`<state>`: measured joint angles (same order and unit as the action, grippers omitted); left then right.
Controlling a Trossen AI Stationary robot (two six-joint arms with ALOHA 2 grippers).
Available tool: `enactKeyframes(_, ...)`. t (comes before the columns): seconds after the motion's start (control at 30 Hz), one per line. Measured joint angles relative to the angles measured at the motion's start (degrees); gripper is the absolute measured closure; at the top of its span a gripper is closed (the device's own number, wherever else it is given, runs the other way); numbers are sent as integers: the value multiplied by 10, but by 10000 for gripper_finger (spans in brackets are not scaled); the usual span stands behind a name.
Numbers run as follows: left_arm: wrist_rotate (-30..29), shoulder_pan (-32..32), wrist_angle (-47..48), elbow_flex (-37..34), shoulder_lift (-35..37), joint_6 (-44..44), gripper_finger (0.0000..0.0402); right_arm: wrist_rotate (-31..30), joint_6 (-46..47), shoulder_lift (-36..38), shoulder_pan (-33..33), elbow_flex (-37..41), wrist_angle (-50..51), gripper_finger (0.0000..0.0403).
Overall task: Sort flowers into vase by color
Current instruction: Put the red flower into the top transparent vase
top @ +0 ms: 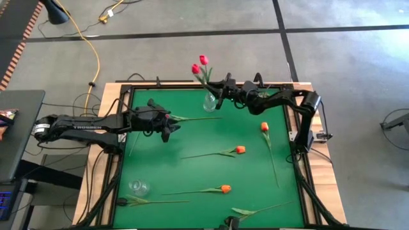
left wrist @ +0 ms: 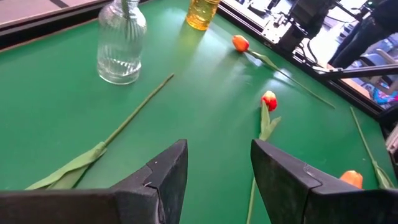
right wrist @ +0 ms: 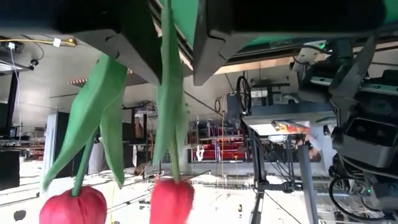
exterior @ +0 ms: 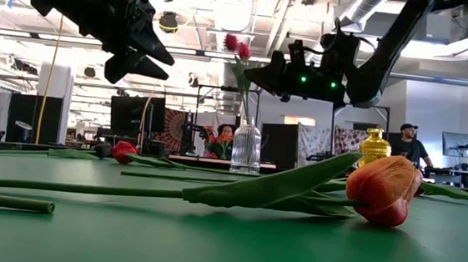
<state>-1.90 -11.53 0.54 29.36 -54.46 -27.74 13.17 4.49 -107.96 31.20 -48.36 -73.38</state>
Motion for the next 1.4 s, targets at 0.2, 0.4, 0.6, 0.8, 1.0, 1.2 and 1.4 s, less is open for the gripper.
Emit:
enactKeyframes(0.2,18,0,0,0,0,7,236,3,-3,37,-1,0,86,235)
enactKeyframes(0.4,28,0,0,0,0,32,236,4,-67,123,-15,0,249,204)
enactKeyframes(0.6,28,0,0,0,0,76,236,3,-104,229,-42,0,413,198)
enactKeyframes(0.8,25,-18,1,4,-11,120,236,3,-79,333,-87,0,576,202)
enactKeyframes(1.0,73,-55,18,68,-120,177,236,3,-30,413,-147,0,704,207)
enactKeyframes(1.2,62,-76,35,157,-266,300,236,3,-24,444,-217,0,752,207)
enactKeyframes(1.4,64,-116,53,199,-379,401,236,-37,36,438,-282,0,754,207)
